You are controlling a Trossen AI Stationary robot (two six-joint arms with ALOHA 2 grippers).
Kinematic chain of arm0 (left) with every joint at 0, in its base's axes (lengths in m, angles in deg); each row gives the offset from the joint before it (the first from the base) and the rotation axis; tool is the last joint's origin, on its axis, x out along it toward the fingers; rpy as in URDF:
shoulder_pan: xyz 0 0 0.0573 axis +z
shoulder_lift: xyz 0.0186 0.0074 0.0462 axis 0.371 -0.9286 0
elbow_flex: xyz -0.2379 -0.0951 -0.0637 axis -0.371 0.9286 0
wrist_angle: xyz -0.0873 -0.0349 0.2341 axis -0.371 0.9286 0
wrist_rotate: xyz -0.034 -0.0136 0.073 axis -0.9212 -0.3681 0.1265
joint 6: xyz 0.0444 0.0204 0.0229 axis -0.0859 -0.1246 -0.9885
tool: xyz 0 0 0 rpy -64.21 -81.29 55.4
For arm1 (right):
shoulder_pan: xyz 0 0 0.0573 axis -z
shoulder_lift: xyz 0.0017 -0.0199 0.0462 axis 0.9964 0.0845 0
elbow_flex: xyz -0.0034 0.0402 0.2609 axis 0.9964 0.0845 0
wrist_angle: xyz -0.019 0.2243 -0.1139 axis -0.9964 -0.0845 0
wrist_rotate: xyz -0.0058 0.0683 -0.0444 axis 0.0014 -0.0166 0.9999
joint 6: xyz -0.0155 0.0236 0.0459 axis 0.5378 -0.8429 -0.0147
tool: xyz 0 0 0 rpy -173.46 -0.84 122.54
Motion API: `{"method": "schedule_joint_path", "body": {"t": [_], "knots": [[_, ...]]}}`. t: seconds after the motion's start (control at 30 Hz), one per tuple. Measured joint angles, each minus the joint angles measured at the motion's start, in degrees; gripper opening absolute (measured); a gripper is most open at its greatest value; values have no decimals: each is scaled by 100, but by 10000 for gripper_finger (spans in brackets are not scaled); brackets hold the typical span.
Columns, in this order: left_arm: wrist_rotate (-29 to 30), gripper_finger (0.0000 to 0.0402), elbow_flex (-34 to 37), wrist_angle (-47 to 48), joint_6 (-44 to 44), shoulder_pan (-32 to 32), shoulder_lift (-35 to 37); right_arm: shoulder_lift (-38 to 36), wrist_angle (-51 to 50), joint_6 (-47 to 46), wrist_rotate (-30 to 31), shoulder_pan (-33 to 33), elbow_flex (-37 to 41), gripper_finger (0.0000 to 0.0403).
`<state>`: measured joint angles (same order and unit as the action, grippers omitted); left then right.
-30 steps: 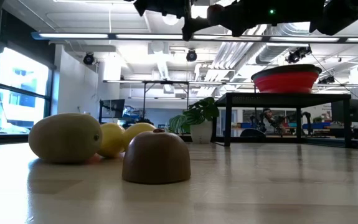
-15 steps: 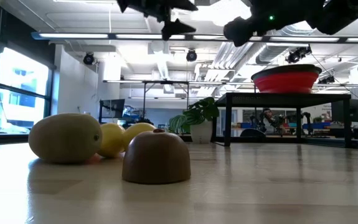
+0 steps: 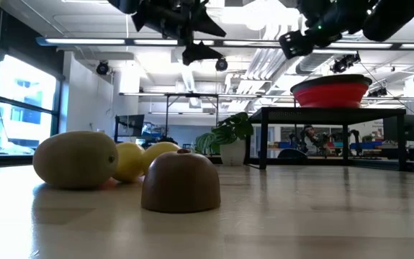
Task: Pick & Place Fruit
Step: Put the red pomegranate into the red strainer bowl
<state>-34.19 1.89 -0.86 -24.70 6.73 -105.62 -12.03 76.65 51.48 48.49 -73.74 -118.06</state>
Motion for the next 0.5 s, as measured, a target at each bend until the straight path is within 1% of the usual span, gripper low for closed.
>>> {"method": "schedule_joint_path", "body": {"t": [0.13, 0.2, 0.33, 0.5], "knots": [[28, 315, 0, 12, -4, 9, 0, 7, 17, -130, 652, 241, 0, 221], [28, 315, 0, 10, -8, 8, 0, 4, 21, -128, 861, 312, 0, 221], [27, 315, 0, 14, -15, 0, 0, 7, 19, -141, 1030, 341, 0, 221], [43, 315, 0, 16, -15, 3, 0, 7, 17, -157, 1087, 339, 0, 221]]}}
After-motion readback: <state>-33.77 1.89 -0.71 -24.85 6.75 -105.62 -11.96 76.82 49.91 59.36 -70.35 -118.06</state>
